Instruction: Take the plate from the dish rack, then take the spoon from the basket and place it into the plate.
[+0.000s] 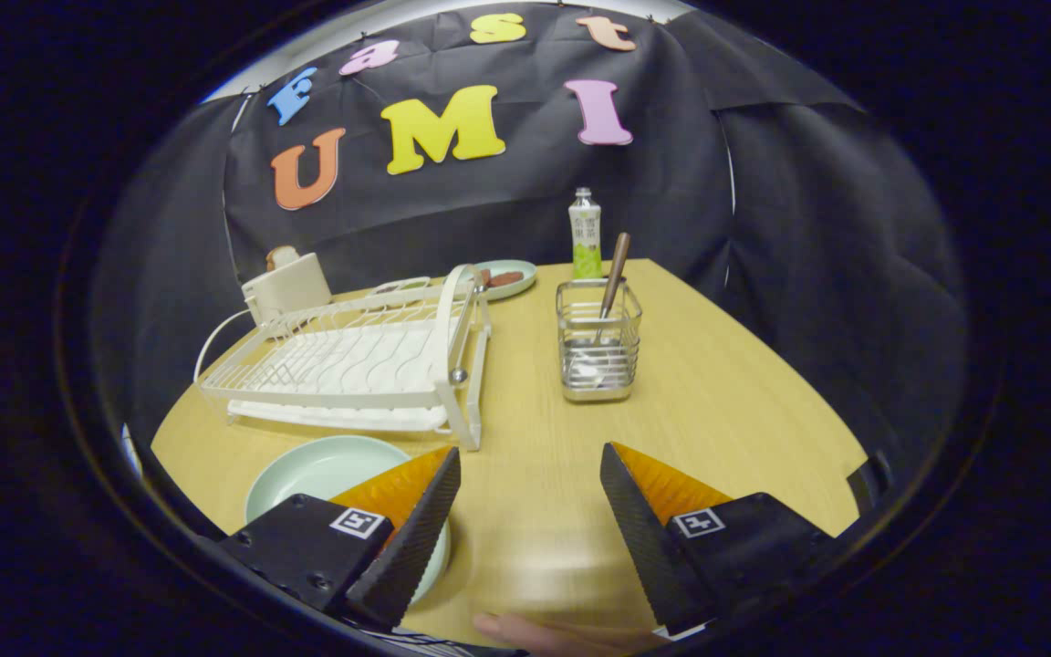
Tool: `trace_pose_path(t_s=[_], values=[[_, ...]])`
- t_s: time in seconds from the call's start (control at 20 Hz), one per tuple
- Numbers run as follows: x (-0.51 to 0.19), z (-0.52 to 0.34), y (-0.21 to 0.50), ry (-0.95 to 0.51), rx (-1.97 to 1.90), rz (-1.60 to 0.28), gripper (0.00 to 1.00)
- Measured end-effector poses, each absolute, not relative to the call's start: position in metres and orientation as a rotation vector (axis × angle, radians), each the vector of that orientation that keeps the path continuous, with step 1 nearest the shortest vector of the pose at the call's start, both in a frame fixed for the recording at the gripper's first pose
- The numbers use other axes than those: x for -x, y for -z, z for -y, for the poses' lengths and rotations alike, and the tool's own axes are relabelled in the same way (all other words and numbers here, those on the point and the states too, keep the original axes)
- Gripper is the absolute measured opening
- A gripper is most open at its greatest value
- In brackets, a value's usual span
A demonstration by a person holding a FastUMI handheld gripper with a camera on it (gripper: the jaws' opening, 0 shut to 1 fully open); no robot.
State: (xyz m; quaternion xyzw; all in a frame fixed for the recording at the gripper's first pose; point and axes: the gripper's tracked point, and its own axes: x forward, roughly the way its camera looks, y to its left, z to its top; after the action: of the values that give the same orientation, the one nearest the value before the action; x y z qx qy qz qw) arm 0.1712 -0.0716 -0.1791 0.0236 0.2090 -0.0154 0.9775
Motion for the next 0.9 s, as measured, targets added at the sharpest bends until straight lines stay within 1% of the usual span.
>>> trace_pose_path(t_s=[0.1, 0.2, 0.35, 0.65, 0.9], values=[[-0.187, 0.088, 0.169, 0.052, -0.074, -0.397, 1.00], [-0.206, 0.097, 0.160, 0.031, -0.119, -0.403, 1.00], [-0.241, 0.123, 0.152, 0.063, -0.126, -0.412, 0.99], [-0.310, 0.143, 0.123, 0.063, -0.026, -0.363, 0.98], [-0.354, 0.150, 0.108, 0.077, -0.106, -0.387, 0.97]])
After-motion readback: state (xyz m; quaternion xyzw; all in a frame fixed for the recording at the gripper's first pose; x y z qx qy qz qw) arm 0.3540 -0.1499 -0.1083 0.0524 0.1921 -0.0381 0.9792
